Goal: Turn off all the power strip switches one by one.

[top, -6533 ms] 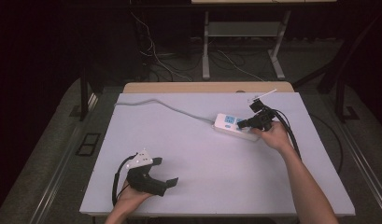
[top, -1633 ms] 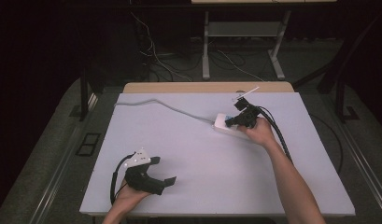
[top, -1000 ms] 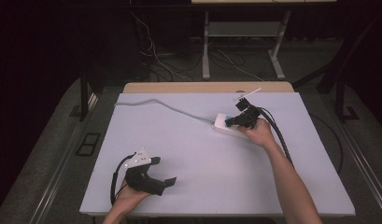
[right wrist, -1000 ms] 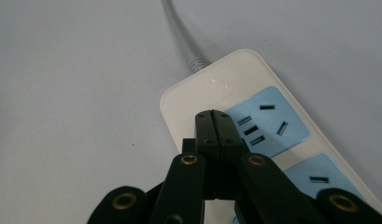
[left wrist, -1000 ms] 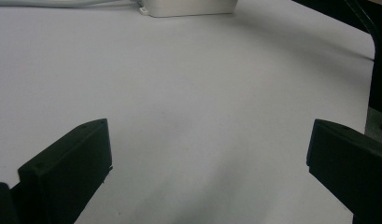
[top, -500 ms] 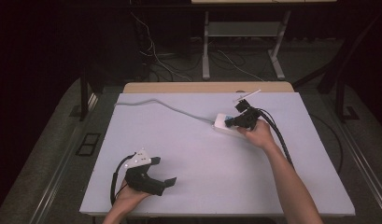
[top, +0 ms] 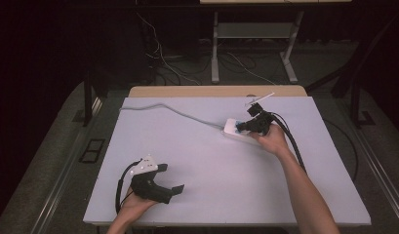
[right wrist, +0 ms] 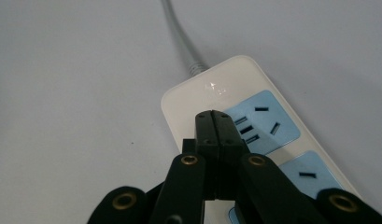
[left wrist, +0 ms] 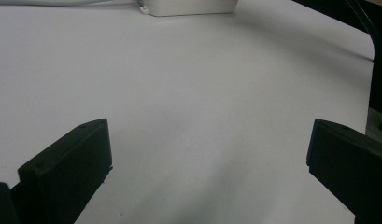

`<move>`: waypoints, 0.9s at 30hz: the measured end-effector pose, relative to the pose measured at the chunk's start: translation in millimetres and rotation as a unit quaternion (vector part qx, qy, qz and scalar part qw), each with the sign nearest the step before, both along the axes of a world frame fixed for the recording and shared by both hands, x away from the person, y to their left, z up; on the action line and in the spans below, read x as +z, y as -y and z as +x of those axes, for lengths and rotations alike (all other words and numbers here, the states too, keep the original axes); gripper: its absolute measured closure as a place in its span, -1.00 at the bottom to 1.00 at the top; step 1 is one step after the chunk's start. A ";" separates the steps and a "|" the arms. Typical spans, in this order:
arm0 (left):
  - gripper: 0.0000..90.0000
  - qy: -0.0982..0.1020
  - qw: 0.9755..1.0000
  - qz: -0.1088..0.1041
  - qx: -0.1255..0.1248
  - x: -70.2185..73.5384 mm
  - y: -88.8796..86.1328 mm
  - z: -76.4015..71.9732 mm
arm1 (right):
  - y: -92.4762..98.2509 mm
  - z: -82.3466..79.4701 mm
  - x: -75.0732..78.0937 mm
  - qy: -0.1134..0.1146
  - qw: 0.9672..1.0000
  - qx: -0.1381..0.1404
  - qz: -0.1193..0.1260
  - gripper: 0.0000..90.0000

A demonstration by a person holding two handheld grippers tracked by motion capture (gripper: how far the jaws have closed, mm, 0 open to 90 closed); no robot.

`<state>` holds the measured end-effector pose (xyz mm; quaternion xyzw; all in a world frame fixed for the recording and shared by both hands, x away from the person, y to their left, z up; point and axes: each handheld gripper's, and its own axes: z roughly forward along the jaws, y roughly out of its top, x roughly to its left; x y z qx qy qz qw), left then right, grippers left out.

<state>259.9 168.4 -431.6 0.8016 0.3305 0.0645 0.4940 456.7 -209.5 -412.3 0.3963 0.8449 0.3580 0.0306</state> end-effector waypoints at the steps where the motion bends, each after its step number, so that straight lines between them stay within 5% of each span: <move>1: -1.00 0.000 1.000 0.000 0.000 -0.1 0.0 0.1 | 0.9 -0.2 1.6 0.001 1.000 -0.001 0.003 1.00; 6: -1.00 0.000 1.000 0.000 -0.001 -0.2 0.5 0.2 | 6.2 -2.1 9.6 0.001 1.000 -0.006 0.020 1.00; 24: -1.00 0.002 1.000 -0.001 -0.005 0.4 3.4 -0.8 | 18.1 -23.7 35.7 0.005 1.000 -0.002 0.022 1.00; 27: -1.00 0.002 1.000 -0.002 -0.006 0.8 4.1 -1.6 | 21.3 -31.1 40.0 0.005 1.000 -0.011 0.028 0.85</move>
